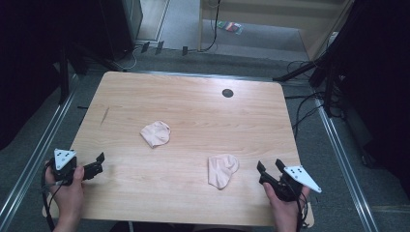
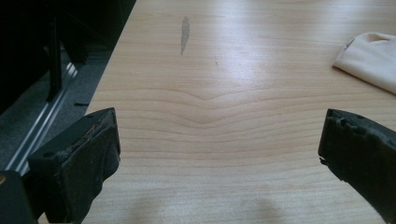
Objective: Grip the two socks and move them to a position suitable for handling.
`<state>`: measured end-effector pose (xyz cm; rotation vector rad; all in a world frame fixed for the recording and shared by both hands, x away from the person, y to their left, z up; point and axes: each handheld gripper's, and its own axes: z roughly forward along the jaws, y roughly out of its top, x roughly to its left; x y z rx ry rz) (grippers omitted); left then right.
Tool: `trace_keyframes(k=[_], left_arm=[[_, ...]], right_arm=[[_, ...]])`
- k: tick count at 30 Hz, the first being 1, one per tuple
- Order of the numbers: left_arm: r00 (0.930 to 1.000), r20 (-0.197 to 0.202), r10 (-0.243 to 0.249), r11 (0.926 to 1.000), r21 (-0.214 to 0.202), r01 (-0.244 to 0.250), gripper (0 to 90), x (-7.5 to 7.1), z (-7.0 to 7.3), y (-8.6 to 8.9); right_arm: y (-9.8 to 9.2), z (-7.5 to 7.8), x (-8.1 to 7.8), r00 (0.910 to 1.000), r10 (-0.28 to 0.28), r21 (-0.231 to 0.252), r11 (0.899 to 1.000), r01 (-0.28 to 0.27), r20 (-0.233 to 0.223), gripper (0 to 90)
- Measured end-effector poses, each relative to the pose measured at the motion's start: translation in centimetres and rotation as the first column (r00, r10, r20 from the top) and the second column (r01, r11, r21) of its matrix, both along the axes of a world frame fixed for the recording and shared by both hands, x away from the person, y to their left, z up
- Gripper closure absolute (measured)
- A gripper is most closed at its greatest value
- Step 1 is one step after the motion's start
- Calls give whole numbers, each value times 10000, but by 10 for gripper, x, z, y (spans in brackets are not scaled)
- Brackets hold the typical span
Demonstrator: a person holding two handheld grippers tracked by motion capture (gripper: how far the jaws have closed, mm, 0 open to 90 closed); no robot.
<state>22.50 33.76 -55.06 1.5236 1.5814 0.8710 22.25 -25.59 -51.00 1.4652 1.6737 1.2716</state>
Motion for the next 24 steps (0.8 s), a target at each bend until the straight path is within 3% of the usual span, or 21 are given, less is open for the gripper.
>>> trace_keyframes(k=[5,16,24], left_arm=[[9999,-103,-38,10000,68,39,0,1,0,-2],[10000,12,-36,10000,71,36,0,0,0,-2],[10000,41,-61,10000,2,61,0,-1,0,-1]], right_arm=[[26,7,1,9992,371,100,9993,-370,-111,314],[80,4,16,9925,1106,-195,9935,-1118,-524,317],[113,-1,34,9871,1115,-426,9922,-1170,-1148,352]])
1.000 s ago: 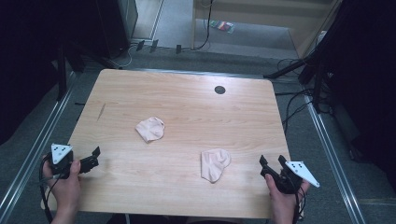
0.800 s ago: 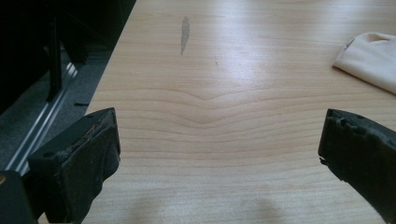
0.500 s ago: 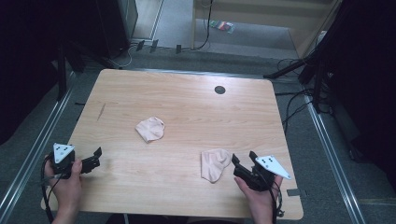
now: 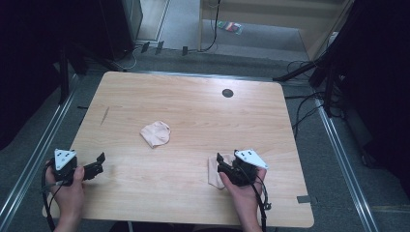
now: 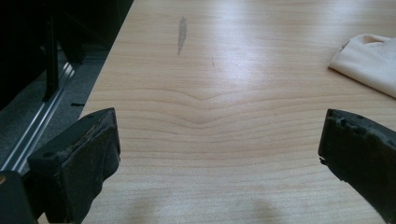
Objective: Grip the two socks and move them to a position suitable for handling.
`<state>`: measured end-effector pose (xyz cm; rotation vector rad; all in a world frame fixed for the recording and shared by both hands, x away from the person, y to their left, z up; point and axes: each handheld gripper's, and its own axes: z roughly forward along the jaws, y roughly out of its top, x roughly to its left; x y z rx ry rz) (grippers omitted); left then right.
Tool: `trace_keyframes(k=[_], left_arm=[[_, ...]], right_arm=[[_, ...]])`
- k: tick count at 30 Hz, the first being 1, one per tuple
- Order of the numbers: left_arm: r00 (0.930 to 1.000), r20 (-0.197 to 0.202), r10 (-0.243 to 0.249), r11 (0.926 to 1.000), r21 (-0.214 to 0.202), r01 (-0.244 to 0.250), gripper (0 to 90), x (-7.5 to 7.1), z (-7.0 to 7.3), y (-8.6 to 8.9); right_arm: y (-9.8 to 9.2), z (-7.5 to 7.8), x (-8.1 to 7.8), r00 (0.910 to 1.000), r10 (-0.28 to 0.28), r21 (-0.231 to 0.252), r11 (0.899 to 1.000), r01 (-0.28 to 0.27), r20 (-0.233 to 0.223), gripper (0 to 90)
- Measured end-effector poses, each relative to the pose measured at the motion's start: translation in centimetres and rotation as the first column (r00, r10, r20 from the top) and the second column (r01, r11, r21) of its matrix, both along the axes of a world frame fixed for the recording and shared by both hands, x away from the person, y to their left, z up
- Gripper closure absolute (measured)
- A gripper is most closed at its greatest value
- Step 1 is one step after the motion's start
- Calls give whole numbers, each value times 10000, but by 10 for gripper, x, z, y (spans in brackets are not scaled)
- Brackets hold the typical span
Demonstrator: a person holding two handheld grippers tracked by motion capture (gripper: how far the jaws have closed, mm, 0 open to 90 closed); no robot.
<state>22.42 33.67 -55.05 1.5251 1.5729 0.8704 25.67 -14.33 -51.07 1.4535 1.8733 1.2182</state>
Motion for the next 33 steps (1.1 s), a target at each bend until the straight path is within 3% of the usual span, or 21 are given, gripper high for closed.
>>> trace_keyframes(k=[4,10,13,16,18,19,22,25,28,30,33], left_arm=[[10000,-46,10,10000,30,-10,0,0,0,0],[10000,55,48,9999,136,-49,0,0,0,-1],[9999,141,28,9995,305,-32,0,-1,2,-3],[9997,256,-38,10000,-73,40,0,-3,6,-7],[9991,397,-118,9999,-20,119,0,-5,9,-13],[9988,450,-190,9998,28,189,0,-6,10,-16],[9978,487,-452,9990,-39,454,0,-9,14,-26],[9979,355,-538,9977,-403,552,0,-12,18,-37],[9968,401,-692,9971,-275,703,0,-16,24,-53],[9938,506,-986,9948,-212,997,0,-16,29,-65],[9867,670,-1482,9889,-16,1486,0,-16,38,-82]], right_arm=[[5,-13,-3,9992,383,-645,9972,-389,-101,349],[-1,-31,3,9952,312,-763,9963,-383,-931,320],[-1,-34,4,9944,203,-980,9947,-305,-1038,330],[1,-37,4,9926,321,-1311,9902,-475,-1171,366],[4,-41,3,9931,256,-1746,9836,-455,-1147,389],[4,-41,2,9937,286,-1736,9837,-471,-1079,417],[3,-41,0,9945,180,-1614,9863,-345,-1028,619],[1,-41,-1,9937,179,-1308,9909,-324,-1105,772],[2,-40,-2,9955,338,-1648,9851,-482,-891,822],[5,-33,-5,9943,509,-926,9939,-596,-940,825],[17,-15,-13,9965,777,-654,9947,-796,-313,826]])
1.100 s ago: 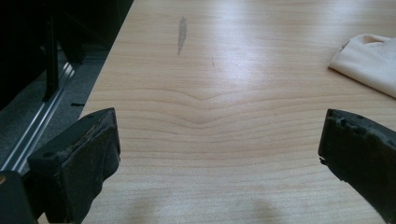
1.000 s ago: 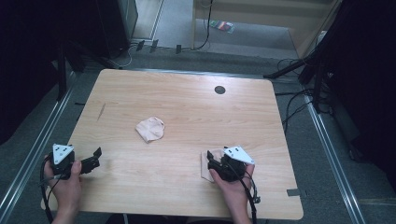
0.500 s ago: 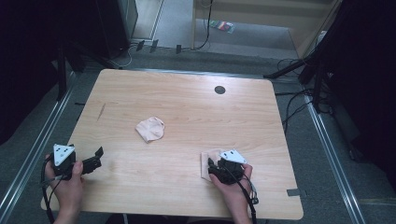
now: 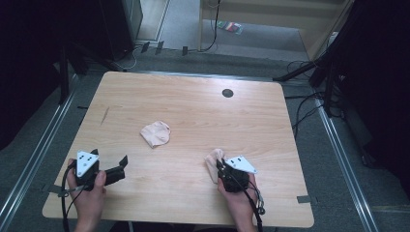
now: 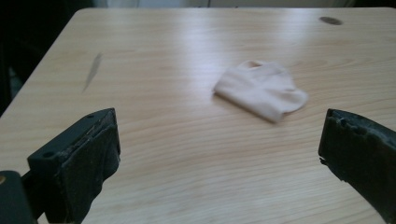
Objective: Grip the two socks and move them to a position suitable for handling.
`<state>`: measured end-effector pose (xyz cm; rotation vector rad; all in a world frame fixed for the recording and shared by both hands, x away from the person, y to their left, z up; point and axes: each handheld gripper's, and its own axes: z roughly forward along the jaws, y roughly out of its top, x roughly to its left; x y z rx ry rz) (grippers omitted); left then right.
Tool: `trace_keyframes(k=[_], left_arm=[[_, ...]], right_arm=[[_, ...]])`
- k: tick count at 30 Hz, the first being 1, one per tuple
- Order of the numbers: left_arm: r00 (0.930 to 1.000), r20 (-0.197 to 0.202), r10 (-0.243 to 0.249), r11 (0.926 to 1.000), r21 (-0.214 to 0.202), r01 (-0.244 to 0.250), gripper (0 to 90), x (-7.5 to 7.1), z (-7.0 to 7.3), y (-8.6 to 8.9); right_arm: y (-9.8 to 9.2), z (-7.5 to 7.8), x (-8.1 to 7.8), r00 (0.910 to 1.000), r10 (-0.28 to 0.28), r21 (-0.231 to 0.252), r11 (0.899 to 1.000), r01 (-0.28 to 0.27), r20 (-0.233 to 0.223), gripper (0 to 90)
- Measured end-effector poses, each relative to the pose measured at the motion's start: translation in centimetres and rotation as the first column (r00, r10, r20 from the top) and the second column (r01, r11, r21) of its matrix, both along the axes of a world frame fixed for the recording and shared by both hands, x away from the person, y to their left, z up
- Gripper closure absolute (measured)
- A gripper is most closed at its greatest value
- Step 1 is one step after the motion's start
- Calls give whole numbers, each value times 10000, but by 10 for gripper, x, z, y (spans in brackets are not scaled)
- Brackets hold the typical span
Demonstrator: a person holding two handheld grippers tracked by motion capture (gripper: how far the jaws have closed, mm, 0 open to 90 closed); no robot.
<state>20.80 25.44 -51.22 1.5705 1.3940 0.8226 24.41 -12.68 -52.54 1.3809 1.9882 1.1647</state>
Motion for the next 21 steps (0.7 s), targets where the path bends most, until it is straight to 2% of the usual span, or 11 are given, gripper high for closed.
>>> trace_keyframes(k=[2,4,8,10,13,14,17,18,19,20,21], left_arm=[[9993,91,-357,9994,20,357,0,1,6,-13],[9987,86,-508,9986,144,507,0,4,10,-23],[9946,153,-1030,9938,-400,1036,0,12,19,-41],[9923,235,-1219,9902,-664,1232,0,15,22,-49],[9879,294,-1522,9847,-812,1541,0,16,21,-59],[9860,267,-1645,9821,-880,1663,0,16,19,-62],[9794,184,-2012,9768,-717,2020,0,13,10,-68],[9785,140,-2058,9759,-713,2063,0,13,8,-68],[9772,86,-2121,9746,-711,2122,0,13,5,-68],[9771,57,-2128,9745,-719,2126,0,12,3,-67],[9777,4,-2102,9748,-766,2096,0,12,1,-65]], right_arm=[[7,12,-3,9994,231,97,9997,-233,248,825],[19,23,-6,9981,513,89,9986,-516,333,825],[38,31,-9,9964,760,202,9968,-768,367,821],[49,29,-9,9957,877,208,9959,-883,292,820],[65,21,-9,9930,1167,161,9930,-1169,183,820],[70,16,-8,9917,1284,280,9913,-1285,40,822],[81,0,-4,9879,1457,592,9880,-1425,-533,821],[85,-7,-3,9864,1492,639,9874,-1449,-687,798],[87,-10,-3,9867,1461,583,9881,-1421,-711,733],[88,-13,-2,9870,1470,575,9880,-1434,-657,600],[87,-13,-1,9857,1561,613,9864,-1523,-640,509]])
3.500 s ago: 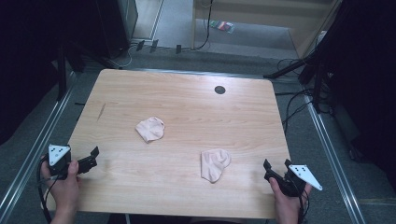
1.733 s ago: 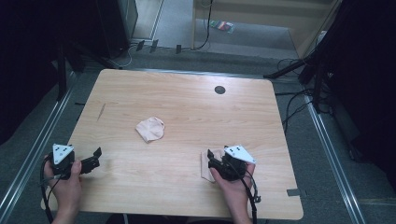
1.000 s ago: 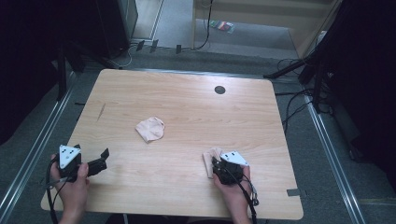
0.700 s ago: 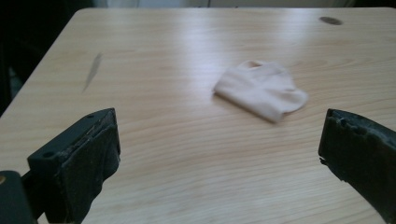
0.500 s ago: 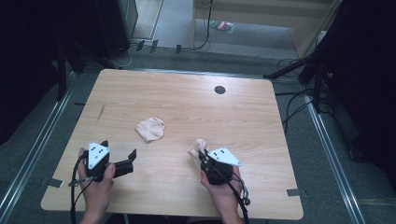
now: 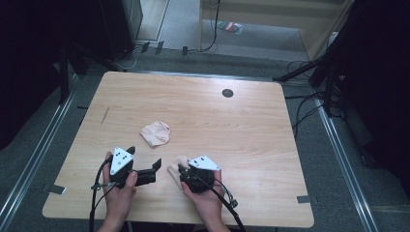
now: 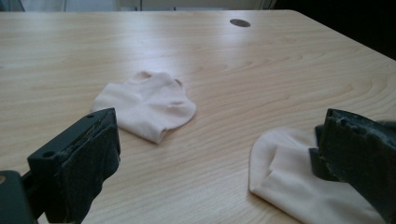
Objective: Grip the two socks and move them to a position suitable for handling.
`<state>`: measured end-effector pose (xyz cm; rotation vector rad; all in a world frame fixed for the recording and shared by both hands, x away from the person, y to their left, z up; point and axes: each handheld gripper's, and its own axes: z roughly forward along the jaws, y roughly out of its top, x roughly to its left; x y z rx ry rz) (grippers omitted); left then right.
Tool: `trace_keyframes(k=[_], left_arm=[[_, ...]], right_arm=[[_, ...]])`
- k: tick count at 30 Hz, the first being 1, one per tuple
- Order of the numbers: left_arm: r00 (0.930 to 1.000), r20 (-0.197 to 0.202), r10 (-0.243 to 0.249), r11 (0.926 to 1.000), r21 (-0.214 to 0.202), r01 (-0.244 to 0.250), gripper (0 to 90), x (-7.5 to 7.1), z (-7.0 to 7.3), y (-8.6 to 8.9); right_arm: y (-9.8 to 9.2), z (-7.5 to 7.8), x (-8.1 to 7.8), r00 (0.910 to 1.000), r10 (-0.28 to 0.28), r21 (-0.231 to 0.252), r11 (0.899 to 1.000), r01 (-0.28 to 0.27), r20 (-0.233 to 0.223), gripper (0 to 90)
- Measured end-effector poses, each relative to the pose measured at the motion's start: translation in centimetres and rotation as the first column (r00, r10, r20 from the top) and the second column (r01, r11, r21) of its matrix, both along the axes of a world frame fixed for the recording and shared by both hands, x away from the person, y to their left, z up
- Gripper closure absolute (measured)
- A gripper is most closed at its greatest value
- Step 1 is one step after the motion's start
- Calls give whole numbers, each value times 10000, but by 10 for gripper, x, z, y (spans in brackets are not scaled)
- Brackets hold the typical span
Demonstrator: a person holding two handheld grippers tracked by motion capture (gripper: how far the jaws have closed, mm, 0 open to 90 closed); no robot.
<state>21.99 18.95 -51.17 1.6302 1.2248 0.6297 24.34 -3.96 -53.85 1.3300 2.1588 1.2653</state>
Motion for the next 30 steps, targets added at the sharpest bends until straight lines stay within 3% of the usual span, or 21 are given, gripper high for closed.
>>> trace_keyframes(k=[1,2,7,10,13,16,19,24,28,29,30], left_arm=[[10000,-70,-48,10000,18,48,0,0,-2,2],[9999,-97,-63,10000,29,63,0,-1,-4,5],[9990,-377,-242,9993,-297,230,0,-1,-11,12],[9980,-576,-258,9992,-333,239,0,-1,-14,10],[9973,-560,-470,9986,-247,457,0,-3,-14,4],[9964,-570,-631,9980,-91,627,0,-3,-15,0],[9962,-570,-656,9978,-22,656,0,-3,-16,-1],[9949,-703,-727,9973,22,730,0,-2,-18,-2],[9945,-732,-750,9971,69,757,0,-2,-19,-5],[9945,-732,-750,9971,69,757,0,-2,-19,-5],[9941,-751,-783,9968,109,794,0,-2,-19,-5]], right_arm=[[-3,2,0,10000,17,132,9999,-17,-26,453],[-8,5,0,10000,-20,250,9997,20,-4,451],[-41,30,-11,9996,204,877,9959,-221,199,629],[-42,25,-19,9979,634,274,9976,-637,128,693],[-34,11,-19,9960,891,-267,9957,-889,74,685],[-26,0,-16,9979,653,-867,9941,-650,1,635],[-23,-4,-14,9998,-147,-1380,9903,167,149,557],[-21,-6,-14,9994,269,-1073,9938,-289,-202,574],[-18,-8,-15,9995,315,-1171,9926,-318,-43,714],[-18,-8,-15,9995,315,-1171,9926,-318,-43,714],[-15,-6,-19,9986,434,-1293,9908,-390,315,830]])
